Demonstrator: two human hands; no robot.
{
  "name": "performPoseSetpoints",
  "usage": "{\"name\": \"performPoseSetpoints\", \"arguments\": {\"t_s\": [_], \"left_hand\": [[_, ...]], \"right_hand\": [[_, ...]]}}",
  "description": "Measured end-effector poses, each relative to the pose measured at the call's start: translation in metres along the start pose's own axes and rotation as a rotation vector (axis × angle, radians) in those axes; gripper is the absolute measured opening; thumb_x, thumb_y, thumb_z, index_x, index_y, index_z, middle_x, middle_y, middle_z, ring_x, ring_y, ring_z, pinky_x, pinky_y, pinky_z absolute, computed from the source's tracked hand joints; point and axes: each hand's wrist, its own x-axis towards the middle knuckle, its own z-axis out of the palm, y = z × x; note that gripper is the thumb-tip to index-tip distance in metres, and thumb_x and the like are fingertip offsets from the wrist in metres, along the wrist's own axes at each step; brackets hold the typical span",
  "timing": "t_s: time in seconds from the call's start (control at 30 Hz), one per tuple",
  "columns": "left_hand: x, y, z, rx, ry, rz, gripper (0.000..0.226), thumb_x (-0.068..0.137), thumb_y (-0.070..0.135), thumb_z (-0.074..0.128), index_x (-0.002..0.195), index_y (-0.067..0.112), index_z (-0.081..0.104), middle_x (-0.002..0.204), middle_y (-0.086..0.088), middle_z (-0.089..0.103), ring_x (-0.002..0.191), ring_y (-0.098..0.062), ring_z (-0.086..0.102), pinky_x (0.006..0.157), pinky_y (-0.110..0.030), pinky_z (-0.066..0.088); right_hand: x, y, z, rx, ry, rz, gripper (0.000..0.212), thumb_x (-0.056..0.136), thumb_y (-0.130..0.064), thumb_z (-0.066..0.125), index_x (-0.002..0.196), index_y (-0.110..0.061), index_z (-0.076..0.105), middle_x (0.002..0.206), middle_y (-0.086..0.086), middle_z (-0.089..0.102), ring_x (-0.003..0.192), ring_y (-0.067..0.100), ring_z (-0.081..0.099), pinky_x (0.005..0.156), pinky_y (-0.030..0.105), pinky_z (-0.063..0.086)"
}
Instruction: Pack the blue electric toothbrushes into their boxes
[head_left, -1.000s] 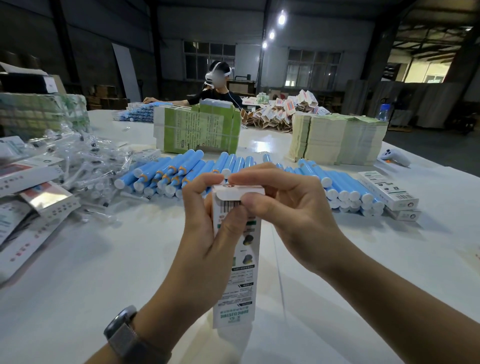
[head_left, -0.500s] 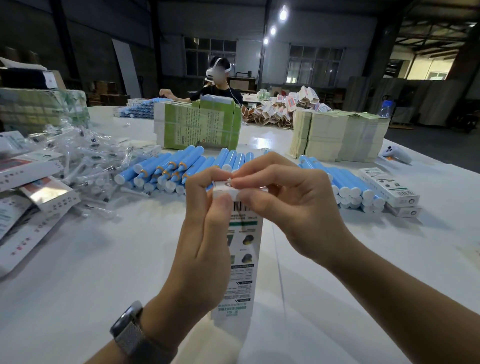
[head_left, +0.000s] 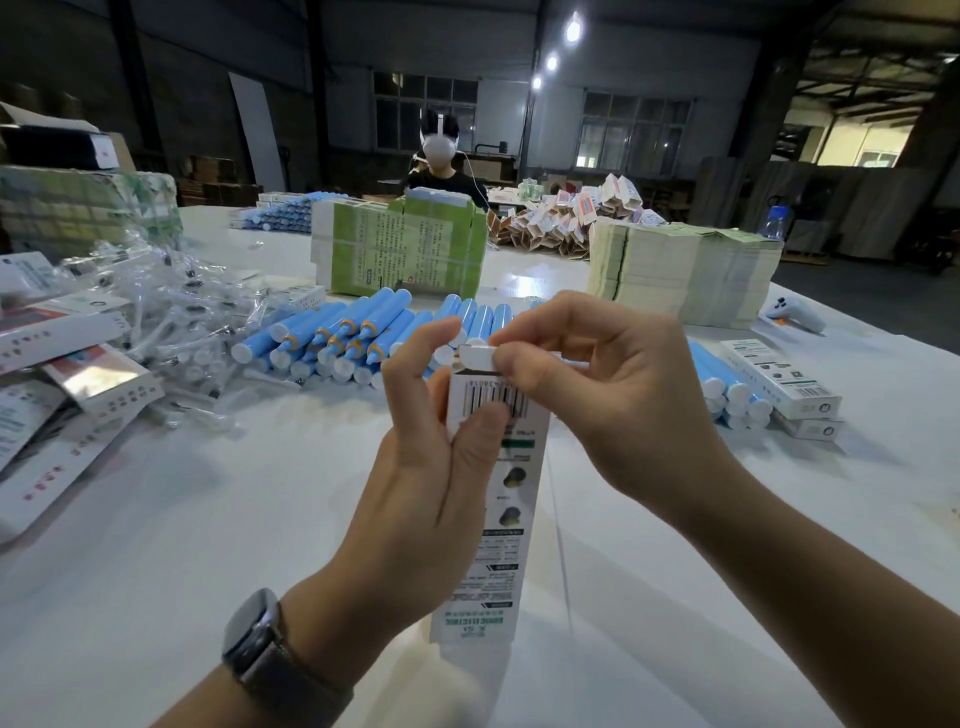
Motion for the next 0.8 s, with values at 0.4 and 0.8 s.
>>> {"name": "performPoseSetpoints", "arguments": {"t_s": [0.4,0.8], "left_hand": [[0.0,0.006,-0.001,0.07,-0.059,0.118,0.028,0.103,0.043,0.04,0.126,0.052,0.026,0.106,0.019,0.058,0.081,-0.015,0.067,0.067,-0.032,0.057],[-0.001,-0.002,-0.001,-0.02,0.069,0.043,0.018,0.101,0.036,0.039,0.104,0.053,0.034,0.092,0.0,0.055,0.065,-0.017,0.058,0.054,-0.033,0.051]], "right_hand": [[0.012,-0.016,-0.028,-0.268,-0.27,-0.09,0.003,0.082,-0.018,0.071,0.081,-0.016,0.073,0.077,-0.015,0.063,0.078,0.013,0.066,0.062,0.019,0.052],[0.003,0.017,-0.015,0.109,-0.318,-0.071,0.033,0.088,-0.002,0.061,0.116,-0.018,0.063,0.109,0.013,0.063,0.103,0.014,0.063,0.081,0.024,0.053]]}}
